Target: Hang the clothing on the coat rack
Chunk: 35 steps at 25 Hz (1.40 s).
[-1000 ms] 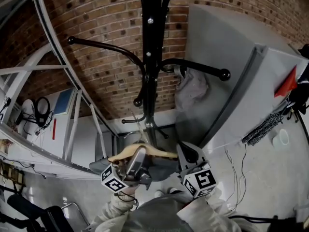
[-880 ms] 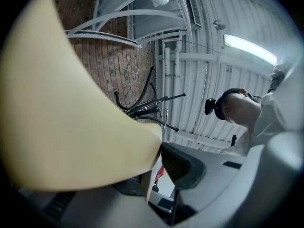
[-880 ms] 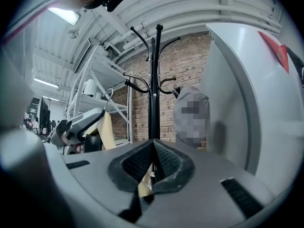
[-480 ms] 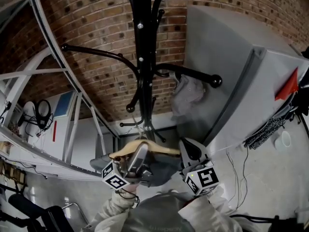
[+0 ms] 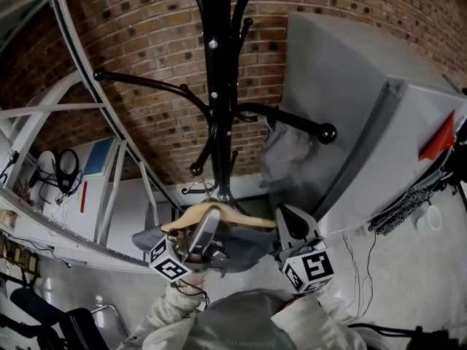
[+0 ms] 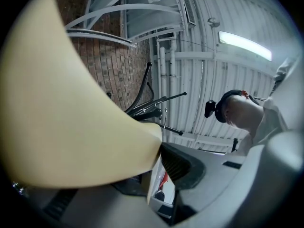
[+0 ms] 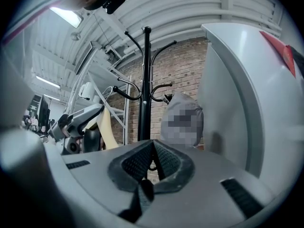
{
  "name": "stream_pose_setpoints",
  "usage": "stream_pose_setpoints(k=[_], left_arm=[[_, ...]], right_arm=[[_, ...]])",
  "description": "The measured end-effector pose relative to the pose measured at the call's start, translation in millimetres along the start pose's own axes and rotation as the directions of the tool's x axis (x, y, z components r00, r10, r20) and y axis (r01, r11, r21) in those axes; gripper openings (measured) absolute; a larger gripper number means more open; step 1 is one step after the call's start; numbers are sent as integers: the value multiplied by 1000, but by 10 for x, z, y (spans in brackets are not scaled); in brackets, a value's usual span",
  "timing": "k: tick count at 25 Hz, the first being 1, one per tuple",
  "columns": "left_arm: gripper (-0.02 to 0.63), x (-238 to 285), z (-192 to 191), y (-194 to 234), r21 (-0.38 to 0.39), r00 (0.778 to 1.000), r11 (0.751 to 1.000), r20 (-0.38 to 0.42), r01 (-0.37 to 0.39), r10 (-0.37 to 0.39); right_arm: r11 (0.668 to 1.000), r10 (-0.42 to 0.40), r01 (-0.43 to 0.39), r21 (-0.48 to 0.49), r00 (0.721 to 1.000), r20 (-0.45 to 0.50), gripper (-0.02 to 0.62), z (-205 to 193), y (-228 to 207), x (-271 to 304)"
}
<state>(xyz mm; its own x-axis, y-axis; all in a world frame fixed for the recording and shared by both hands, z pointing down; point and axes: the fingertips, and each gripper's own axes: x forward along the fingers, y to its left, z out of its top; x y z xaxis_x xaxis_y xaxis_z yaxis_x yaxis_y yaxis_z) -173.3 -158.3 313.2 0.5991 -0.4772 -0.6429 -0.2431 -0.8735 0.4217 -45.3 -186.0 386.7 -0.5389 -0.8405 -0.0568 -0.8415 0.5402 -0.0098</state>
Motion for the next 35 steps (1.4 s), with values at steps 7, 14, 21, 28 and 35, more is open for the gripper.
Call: stream_pose_setpoints(k=[7, 14, 21, 28, 35], left_arm=[[98, 114, 98, 54, 12, 1000, 1000, 13, 16, -16], [98, 210, 170, 145, 30, 999, 999, 17, 33, -33], [98, 318, 186, 240, 32, 999, 999, 10, 43, -43], [98, 367, 168, 400, 21, 999, 999, 10, 36, -36], [98, 381, 128, 530, -2, 1000, 1000, 1, 28, -28]], right_arm=[[1000, -13, 13, -13, 1000, 17, 25, 51, -89, 76], [998, -54, 54, -14, 998, 28, 25, 48, -236, 124], [998, -67, 67, 0, 997, 37, 25, 25, -333, 180], [997, -80, 80, 7, 996, 39, 25, 2, -411, 226], [996, -88, 88, 0, 996, 26, 25, 19, -437, 268]])
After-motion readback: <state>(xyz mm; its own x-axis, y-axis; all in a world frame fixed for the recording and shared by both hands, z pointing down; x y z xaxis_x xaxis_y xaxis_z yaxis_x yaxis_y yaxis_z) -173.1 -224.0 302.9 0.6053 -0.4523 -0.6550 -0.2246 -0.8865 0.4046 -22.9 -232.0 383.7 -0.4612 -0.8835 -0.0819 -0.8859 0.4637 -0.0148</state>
